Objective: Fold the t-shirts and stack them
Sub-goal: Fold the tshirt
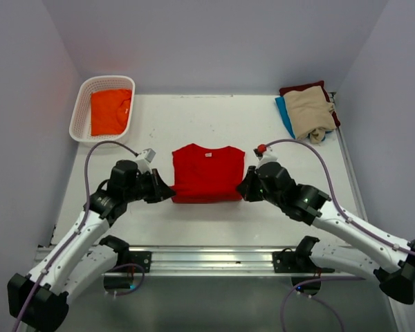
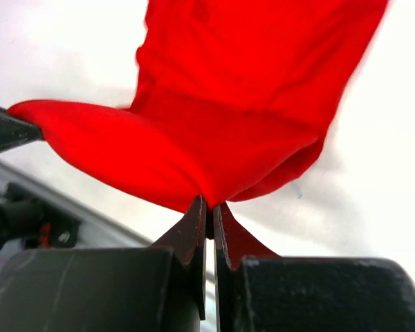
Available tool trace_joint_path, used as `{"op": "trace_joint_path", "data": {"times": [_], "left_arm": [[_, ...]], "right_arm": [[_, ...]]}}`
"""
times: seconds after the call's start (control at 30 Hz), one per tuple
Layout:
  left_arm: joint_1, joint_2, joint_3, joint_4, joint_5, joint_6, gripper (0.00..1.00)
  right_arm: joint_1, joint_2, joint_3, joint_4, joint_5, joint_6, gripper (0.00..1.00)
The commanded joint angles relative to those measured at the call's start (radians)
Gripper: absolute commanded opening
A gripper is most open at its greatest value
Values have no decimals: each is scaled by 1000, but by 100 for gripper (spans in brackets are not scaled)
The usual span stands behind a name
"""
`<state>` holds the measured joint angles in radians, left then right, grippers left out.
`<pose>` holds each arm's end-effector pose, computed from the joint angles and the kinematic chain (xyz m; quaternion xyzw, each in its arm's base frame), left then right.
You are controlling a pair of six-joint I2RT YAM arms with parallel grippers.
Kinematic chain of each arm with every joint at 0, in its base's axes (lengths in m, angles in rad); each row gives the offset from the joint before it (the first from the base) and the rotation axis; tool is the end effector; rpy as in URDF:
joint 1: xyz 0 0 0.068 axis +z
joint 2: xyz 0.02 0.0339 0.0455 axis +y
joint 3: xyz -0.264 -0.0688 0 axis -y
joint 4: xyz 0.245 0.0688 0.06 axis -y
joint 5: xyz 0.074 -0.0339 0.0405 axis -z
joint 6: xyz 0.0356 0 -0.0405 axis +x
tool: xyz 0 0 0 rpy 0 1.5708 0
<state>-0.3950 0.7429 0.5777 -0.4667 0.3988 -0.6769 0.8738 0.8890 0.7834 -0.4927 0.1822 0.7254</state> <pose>0.1454 -0.0756 0.2479 -0.0341 0.8781 -0.3783 0.2910 0.1293 0.1444 0.2909 -0.0229 0.8812 0.2777 0.3820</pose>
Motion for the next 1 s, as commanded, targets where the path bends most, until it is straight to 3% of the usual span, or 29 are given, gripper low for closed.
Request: {"op": "trace_joint_path", "data": {"times": [0.0, 0.17, 0.53, 0.7, 0.73, 0.77, 0.8, 0.83, 0.87, 0.97], "left_arm": [[8, 111, 66, 114, -90, 91, 0], [50, 289, 155, 250, -109, 135, 0], [96, 642, 365, 364, -109, 194, 0], [137, 866, 525, 422, -95, 188, 0], [148, 963, 607, 425, -91, 174, 7], [159, 1015, 657, 424, -81, 168, 22], [180, 1105, 709, 415, -69, 160, 37], [191, 1136, 797, 405, -58, 145, 58], [202, 1157, 835, 399, -64, 140, 67], [222, 1132, 878, 416, -86, 126, 100]], "right_arm": [[-28, 115, 91, 6, 183, -136, 0], [-124, 235, 140, 117, 154, -208, 0], [-288, 473, 299, 250, 97, -290, 0], [-354, 738, 494, 247, 112, -255, 0], [-375, 789, 537, 231, 112, -236, 1], [-383, 856, 591, 211, 121, -233, 23], [-386, 967, 714, 151, 131, -228, 58], [-386, 1022, 762, 140, 146, -237, 76], [-387, 1057, 798, 138, 143, -231, 95], [-395, 1081, 800, 213, 134, -212, 99]]}}
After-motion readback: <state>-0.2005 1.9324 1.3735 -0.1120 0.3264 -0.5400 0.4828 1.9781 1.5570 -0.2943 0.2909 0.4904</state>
